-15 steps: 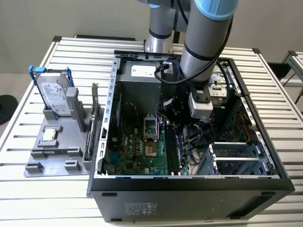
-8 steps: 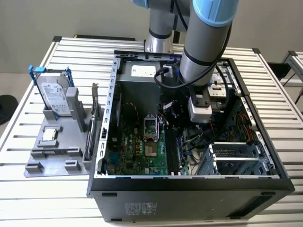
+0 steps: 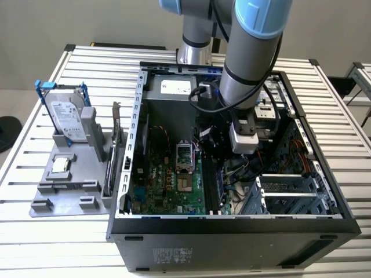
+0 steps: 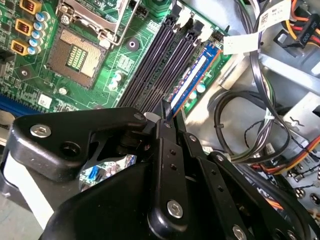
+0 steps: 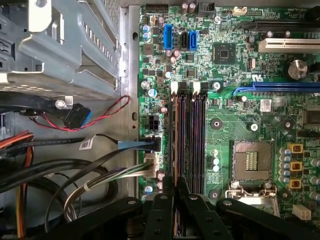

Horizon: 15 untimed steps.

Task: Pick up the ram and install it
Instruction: 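Insert the ram into the slot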

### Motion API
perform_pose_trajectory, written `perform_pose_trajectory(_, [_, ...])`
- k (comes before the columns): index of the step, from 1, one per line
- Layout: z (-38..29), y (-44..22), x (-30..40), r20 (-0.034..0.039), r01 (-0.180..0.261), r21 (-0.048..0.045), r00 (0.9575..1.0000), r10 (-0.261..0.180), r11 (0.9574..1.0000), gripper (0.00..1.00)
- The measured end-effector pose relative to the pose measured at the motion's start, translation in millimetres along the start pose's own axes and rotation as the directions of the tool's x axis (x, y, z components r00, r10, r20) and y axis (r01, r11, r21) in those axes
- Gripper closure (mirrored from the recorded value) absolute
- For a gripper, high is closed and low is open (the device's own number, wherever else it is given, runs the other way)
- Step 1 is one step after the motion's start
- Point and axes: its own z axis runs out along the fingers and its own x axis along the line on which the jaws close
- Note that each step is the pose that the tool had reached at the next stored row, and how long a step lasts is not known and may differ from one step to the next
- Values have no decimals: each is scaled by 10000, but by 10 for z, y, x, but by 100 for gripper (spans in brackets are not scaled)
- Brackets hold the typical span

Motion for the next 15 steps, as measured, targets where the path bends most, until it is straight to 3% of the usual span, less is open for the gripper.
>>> perform_pose_trajectory(15, [123,31,3,0,0,1,10000,0,10000,100])
